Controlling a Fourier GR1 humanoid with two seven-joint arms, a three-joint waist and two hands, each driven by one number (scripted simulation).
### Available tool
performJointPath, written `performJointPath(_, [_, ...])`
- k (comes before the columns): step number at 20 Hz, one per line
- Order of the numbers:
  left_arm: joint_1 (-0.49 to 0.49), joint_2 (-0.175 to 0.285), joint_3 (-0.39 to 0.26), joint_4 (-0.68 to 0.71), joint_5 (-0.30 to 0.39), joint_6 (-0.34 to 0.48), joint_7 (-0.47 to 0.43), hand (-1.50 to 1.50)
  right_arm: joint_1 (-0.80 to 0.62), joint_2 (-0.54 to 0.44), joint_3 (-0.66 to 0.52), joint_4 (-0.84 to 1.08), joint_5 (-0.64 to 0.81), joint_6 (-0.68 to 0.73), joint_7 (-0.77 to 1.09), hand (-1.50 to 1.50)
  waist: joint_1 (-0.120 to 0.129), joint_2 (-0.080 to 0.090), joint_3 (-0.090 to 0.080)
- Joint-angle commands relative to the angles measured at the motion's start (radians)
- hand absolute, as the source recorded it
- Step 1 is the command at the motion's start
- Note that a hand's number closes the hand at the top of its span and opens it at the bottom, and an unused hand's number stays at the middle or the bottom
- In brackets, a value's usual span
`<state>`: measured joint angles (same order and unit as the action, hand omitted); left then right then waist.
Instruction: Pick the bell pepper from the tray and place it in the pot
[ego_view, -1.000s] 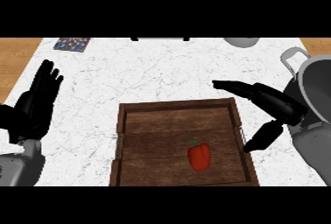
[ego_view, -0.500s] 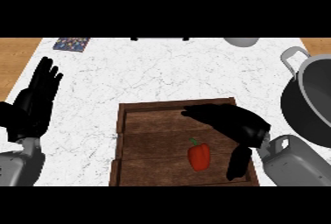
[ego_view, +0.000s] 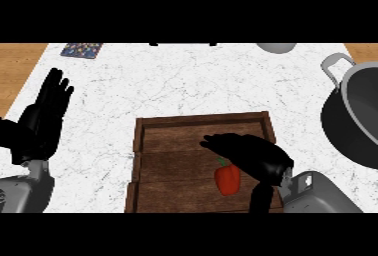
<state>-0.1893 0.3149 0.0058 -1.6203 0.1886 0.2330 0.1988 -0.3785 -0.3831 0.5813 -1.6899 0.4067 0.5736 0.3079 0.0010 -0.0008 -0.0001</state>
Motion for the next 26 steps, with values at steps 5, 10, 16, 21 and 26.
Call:
performJointPath(5, [-0.012, 0.011, 0.063, -0.046, 0.0, -0.041, 0.061, 0.0, 0.049, 0.036, -0.027, -0.002, 0.152, 0.037, 0.021, -1.5, 0.0, 0.0, 0.0])
performJointPath(10, [0.024, -0.052, 0.055, -0.001, -0.043, -0.053, -0.013, 0.0, 0.097, 0.091, -0.046, 0.019, 0.223, 0.031, -0.051, -1.5, -0.001, 0.0, 0.0])
performJointPath(16, [0.006, -0.067, 0.06, -0.016, -0.067, -0.049, 0.002, 0.0, 0.045, 0.154, -0.035, 0.239, 0.345, -0.036, -0.154, -1.5, 0.003, 0.001, 0.0])
performJointPath(21, [-0.035, -0.058, 0.104, 0.041, -0.053, -0.099, -0.013, 0.0, 0.068, 0.179, -0.078, 0.223, 0.397, -0.015, -0.136, -1.5, 0.0, 0.001, 0.0])
performJointPath(26, [-0.011, -0.072, 0.083, -0.021, -0.058, -0.079, 0.05, 0.0, 0.107, 0.155, 0.058, 0.259, 0.48, -0.08, -0.271, 1.5, 0.003, 0.001, 0.0])
